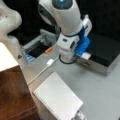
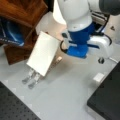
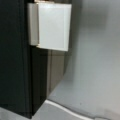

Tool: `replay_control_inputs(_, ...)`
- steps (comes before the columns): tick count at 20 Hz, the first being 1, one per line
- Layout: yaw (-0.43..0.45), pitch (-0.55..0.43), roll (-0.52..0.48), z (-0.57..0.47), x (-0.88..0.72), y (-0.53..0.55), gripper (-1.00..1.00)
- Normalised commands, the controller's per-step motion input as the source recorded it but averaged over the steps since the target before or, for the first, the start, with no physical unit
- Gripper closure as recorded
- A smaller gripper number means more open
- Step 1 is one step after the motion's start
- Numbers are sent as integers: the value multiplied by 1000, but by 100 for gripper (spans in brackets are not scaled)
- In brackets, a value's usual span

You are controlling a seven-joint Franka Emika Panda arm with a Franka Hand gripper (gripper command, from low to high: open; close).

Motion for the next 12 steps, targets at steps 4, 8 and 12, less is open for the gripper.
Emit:
replay_control_inputs(4,-87,58,367,-127,58,69,-100)
replay_control_inputs(8,-83,-8,342,-207,-7,76,-100)
replay_control_inputs(12,-29,-51,257,-305,-57,-6,-100)
